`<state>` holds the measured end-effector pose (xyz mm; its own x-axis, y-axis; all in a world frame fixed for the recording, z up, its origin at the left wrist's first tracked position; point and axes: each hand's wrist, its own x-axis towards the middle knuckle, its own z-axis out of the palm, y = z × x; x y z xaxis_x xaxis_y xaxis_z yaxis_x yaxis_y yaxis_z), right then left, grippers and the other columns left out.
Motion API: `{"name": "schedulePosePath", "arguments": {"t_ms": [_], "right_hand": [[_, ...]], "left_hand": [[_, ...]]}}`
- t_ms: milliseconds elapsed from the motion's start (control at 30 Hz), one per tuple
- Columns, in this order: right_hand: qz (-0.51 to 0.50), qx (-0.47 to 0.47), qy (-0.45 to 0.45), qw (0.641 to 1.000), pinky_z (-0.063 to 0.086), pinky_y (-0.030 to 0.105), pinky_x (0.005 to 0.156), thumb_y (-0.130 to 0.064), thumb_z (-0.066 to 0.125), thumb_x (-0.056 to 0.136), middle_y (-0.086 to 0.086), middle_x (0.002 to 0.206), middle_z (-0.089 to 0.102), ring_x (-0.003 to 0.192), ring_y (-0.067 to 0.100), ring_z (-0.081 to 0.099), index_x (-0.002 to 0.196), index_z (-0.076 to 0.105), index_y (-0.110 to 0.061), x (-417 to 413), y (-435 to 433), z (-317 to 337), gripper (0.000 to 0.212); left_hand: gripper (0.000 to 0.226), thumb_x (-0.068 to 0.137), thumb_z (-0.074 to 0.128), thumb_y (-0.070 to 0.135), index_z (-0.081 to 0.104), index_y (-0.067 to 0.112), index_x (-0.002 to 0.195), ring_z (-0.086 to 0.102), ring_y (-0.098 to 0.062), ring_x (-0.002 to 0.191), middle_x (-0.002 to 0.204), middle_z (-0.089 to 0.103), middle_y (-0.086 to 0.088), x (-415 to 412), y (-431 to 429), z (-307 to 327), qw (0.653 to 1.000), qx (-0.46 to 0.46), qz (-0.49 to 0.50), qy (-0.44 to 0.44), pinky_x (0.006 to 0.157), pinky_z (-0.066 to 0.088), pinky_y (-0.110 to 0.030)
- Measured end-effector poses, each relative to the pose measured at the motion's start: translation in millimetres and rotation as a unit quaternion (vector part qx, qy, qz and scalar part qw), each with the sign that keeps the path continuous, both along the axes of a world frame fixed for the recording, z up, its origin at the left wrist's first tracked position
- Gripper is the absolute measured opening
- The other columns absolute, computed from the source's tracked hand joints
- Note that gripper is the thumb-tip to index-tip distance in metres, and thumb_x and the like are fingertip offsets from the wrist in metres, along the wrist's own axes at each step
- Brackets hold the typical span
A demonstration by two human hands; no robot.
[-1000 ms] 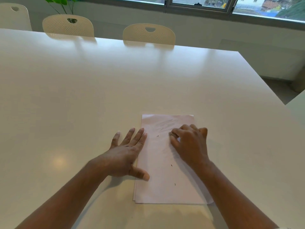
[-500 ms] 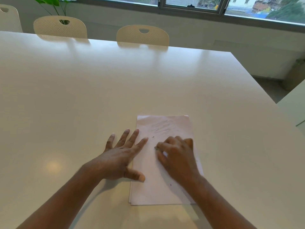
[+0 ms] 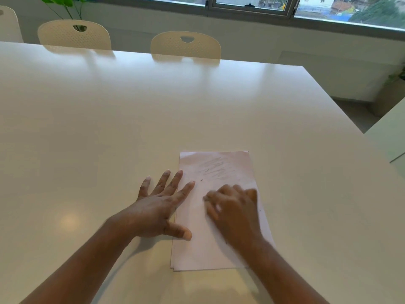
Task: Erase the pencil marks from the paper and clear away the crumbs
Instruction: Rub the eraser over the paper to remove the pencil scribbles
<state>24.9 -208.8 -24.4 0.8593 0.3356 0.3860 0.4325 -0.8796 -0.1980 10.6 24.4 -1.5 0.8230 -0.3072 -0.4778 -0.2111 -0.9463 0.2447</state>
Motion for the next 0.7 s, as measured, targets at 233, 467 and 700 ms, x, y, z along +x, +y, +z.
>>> {"name": "schedulePosePath", "arguments": {"t_ms": [233, 467, 700], "right_hand": [[-0.067, 0.014, 0.008, 0.998, 0.028, 0.038, 0.072, -0.038, 0.062, 0.092, -0.009, 0.080, 0.067, 0.078, 0.019, 0.061, 0.080, 0.073, -0.030, 16, -13, 5, 0.018], [-0.077, -0.020, -0.009, 0.997, 0.024, 0.037, 0.071, -0.041, 0.065, 0.091, -0.009, 0.082, 0.070, 0.079, 0.020, 0.062, 0.083, 0.074, -0.032, 18, -28, 5, 0.015], [-0.014, 0.015, 0.016, 1.000, 0.025, 0.038, 0.072, -0.038, 0.065, 0.092, -0.011, 0.080, 0.066, 0.077, 0.015, 0.059, 0.081, 0.074, -0.030, -9, -6, 1, 0.016]], "left_hand": [[0.130, 0.071, 0.054, 0.098, -0.031, 0.048, 0.157, -0.054, -0.015, 0.142, 0.157, -0.053, 0.011, 0, 0, -1, 1.000, -0.005, 0.002, -0.003, 0.118, -0.030, -0.060], [0.129, 0.072, 0.052, 0.097, -0.032, 0.047, 0.156, -0.055, -0.015, 0.141, 0.155, -0.055, 0.011, 0, 0, 1, 1.000, -0.002, -0.006, 0.004, 0.119, -0.028, -0.061], [0.129, 0.071, 0.050, 0.099, -0.034, 0.048, 0.155, -0.055, -0.014, 0.141, 0.156, -0.055, 0.011, 0, 0, 0, 1.000, -0.003, -0.005, 0.002, 0.118, -0.029, -0.061]]}}
